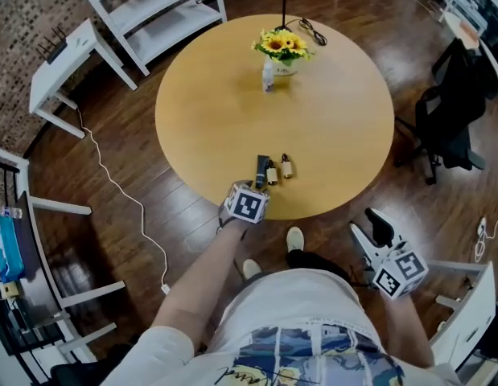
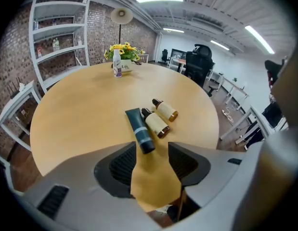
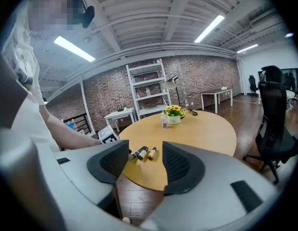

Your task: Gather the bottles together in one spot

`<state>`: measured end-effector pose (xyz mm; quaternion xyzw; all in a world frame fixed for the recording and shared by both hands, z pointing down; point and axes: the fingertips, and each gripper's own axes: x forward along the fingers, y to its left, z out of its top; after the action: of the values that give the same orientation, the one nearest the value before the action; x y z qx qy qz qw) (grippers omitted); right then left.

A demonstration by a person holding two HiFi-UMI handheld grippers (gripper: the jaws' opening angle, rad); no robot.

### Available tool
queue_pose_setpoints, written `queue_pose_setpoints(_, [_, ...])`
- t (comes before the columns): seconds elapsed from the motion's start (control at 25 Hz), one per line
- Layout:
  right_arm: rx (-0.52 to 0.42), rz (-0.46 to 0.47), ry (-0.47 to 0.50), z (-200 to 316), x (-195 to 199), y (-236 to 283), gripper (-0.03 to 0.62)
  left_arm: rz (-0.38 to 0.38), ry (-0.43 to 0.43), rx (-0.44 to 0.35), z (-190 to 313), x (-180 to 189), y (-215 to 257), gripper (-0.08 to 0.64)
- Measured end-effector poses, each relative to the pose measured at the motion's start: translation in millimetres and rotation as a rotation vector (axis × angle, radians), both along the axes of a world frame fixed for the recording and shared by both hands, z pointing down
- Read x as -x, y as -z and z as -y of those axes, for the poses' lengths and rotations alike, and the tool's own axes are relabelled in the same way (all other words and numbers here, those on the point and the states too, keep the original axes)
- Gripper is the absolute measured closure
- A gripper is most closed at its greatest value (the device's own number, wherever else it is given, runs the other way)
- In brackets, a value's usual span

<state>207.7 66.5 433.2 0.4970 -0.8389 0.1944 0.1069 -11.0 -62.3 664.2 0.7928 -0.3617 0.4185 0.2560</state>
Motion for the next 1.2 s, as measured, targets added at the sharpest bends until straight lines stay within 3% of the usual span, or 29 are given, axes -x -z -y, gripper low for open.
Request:
queue_pose_setpoints(0.24, [0.034, 0.025, 0.021, 41.8, -51.0, -16.1, 0.35, 0.095, -0.004, 0.05, 20.6, -10.9, -28.9, 0.366])
queue_pose_setpoints(0.48, [0.07, 0.054, 0.122, 78.5, -56.3, -29.1, 0.35, 0.1, 0.04, 0.035, 24.2, -9.6, -26.9, 0.448])
queue_pose_setpoints(0.68, [0.084, 0.068, 0.244, 97.8, -30.9, -39.8, 0.35, 0.006, 0.223, -0.021, 30.5, 4.5, 1.1, 0.448])
queue_pose_setpoints(0.8, [0.08, 0.089, 0.295, 107.4, -2.5, -36.5, 0.35, -0.076, 0.278, -0.112, 31.4, 5.6, 42.3, 0.449])
queue_pose_setpoints(0.92, [0.099, 0.168, 0.314, 116.6, 30.7, -23.7, 0.35, -0.167, 0.217, -0.233, 21.6, -11.0, 98.5, 0.448])
queue_pose_setpoints(1.12, [0.123, 0.383, 0.331, 130.3, 80.4, 20.5, 0.348, -0.349, 0.029, -0.421, -18.3, -44.2, 191.3, 0.449])
queue_pose_setpoints(1.2, [0.144, 0.444, 0.367, 129.0, 99.9, 35.8, 0.38, -0.384, -0.027, -0.476, -37.5, -45.4, 212.5, 0.449])
